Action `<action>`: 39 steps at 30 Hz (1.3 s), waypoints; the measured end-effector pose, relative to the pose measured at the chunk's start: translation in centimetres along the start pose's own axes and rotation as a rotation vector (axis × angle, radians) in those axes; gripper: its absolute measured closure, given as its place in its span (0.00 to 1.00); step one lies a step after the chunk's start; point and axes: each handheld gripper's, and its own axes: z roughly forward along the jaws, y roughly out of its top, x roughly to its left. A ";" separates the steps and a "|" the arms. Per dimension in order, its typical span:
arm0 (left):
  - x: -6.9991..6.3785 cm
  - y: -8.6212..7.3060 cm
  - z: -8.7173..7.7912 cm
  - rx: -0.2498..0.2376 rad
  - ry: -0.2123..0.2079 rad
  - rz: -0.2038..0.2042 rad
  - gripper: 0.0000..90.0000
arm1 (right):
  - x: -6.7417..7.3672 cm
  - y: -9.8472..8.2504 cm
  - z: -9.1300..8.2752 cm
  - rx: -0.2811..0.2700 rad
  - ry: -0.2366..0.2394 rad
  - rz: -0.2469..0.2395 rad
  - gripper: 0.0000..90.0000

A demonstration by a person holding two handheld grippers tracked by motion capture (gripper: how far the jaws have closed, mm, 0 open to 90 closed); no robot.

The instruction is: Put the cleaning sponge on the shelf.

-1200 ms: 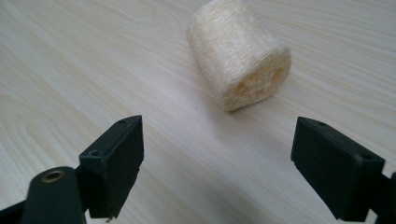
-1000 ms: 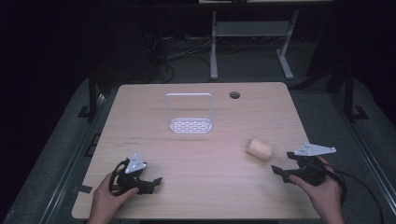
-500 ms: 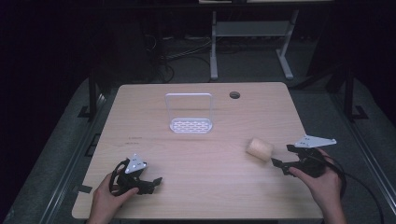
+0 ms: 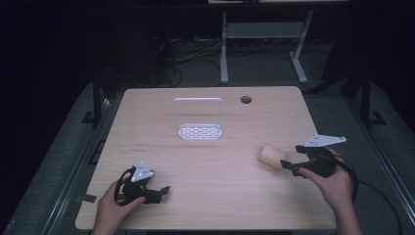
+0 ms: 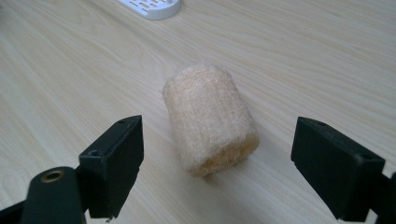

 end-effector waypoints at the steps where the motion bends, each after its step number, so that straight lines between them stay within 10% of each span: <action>1: 0.0 0.0 0.0 0.003 0.000 0.003 0.13 | 0.0 0.1 0.1 0.000 0.002 0.001 0.19; 39: 0.0 0.0 0.0 0.004 0.000 0.004 0.13 | -0.7 1.5 6.4 0.105 0.070 -0.048 0.18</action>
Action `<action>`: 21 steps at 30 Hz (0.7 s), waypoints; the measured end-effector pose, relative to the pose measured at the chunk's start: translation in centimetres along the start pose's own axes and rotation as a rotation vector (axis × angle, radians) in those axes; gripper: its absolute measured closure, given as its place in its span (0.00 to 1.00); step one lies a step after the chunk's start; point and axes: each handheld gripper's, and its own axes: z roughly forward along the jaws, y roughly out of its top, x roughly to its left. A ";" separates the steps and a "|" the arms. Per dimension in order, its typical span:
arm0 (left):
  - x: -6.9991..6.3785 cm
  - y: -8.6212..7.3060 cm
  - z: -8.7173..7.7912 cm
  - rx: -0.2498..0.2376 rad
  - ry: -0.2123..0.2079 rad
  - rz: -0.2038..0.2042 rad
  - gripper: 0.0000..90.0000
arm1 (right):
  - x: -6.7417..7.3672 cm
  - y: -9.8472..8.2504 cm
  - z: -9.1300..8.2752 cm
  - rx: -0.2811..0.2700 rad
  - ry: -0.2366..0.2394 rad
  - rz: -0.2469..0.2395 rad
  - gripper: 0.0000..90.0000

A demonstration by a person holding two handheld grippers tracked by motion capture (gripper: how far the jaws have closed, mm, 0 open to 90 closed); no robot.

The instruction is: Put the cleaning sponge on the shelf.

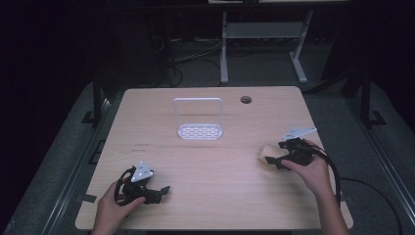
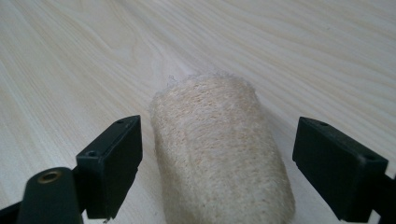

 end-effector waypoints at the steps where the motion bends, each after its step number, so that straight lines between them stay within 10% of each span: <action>1: 0.0 0.0 0.0 0.000 0.000 0.000 0.13 | 0.0 0.0 0.0 0.000 0.000 0.000 0.18; 21: 0.0 0.0 0.0 0.000 0.000 0.000 0.13 | 0.3 -0.4 2.3 0.056 -0.037 -0.027 0.21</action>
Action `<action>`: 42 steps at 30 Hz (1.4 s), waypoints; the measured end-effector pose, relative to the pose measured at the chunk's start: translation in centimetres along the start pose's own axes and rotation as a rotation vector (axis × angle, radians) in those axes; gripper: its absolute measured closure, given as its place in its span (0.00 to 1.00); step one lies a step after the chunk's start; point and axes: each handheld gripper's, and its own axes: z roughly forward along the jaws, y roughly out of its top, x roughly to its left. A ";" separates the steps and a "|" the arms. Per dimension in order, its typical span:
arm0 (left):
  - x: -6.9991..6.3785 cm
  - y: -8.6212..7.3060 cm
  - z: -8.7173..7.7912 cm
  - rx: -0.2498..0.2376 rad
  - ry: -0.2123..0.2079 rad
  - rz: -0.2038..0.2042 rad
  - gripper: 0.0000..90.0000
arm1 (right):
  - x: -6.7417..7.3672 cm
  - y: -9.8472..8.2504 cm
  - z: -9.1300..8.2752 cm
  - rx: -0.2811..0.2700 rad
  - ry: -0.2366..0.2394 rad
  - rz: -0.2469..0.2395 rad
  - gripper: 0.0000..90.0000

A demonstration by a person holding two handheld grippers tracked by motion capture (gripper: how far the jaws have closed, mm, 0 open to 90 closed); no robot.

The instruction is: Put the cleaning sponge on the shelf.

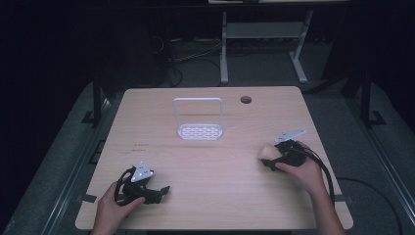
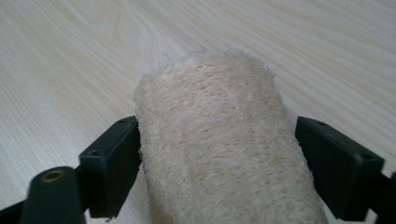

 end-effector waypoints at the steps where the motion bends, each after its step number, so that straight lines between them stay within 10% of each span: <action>1: 0.0 0.0 0.0 0.001 0.000 0.001 0.13 | 0.0 0.0 0.0 -0.001 -0.004 -0.001 0.22; 42: 0.0 0.0 0.0 0.004 -0.001 0.002 0.13 | 1.9 1.9 -1.9 -0.032 0.052 0.011 0.28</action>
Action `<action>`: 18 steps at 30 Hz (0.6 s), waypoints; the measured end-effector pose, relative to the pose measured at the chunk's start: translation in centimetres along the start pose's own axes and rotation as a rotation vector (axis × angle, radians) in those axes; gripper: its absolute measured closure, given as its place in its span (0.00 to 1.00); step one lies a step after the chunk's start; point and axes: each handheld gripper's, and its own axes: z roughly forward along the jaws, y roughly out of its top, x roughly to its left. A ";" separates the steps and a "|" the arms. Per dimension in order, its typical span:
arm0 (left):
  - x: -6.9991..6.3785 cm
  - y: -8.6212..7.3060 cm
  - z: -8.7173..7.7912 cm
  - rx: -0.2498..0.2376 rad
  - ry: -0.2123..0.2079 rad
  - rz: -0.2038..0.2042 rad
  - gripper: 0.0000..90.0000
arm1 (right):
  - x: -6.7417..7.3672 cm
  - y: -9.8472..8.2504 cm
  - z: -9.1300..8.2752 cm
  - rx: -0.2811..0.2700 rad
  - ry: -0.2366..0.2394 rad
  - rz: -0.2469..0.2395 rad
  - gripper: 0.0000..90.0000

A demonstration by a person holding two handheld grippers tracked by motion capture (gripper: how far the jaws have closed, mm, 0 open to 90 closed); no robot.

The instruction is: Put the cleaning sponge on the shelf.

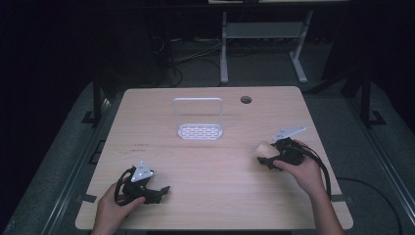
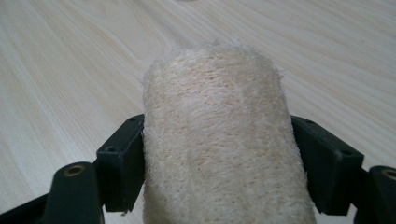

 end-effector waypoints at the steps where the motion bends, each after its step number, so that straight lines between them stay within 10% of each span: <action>1: 0.0 0.0 0.0 -0.003 0.000 -0.004 0.13 | 0.0 0.1 0.0 -0.001 0.001 -0.006 0.28; 18: 0.0 0.0 0.0 0.000 -0.001 -0.003 0.13 | 1.1 2.5 0.6 -0.020 0.031 -0.040 0.28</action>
